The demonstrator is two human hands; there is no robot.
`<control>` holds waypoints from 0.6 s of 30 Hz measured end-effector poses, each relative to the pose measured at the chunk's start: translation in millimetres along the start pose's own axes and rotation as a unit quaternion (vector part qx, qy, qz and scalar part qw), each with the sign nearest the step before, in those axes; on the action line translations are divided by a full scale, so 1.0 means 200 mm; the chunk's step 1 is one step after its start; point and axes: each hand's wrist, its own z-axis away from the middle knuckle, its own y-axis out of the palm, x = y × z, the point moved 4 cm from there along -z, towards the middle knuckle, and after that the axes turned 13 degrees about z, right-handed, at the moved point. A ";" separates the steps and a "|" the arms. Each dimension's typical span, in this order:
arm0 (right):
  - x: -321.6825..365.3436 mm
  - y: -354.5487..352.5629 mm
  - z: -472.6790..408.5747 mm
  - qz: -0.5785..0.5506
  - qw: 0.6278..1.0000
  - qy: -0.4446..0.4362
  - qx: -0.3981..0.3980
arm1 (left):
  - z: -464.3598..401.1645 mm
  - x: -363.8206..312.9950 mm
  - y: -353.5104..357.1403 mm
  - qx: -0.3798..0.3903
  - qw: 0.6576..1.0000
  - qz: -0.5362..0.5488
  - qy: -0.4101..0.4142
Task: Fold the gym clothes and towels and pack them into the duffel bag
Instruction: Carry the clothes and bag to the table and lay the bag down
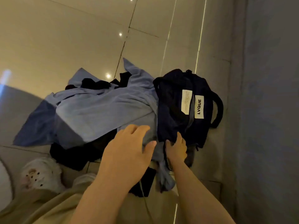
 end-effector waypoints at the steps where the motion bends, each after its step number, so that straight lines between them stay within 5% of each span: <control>1: 0.03 0.00 -0.05 -0.009 1.000 0.000 -0.025 | -0.02 0.02 0.00 0.000 1.000 0.017 0.005; 6: 0.18 0.01 -0.28 -0.008 0.999 -0.019 -0.048 | -0.06 0.00 -0.04 -0.022 0.998 -0.012 0.053; 18: 0.27 -0.07 -0.34 0.133 0.989 -0.031 -0.063 | -0.08 0.05 -0.05 0.002 0.999 -0.032 -0.020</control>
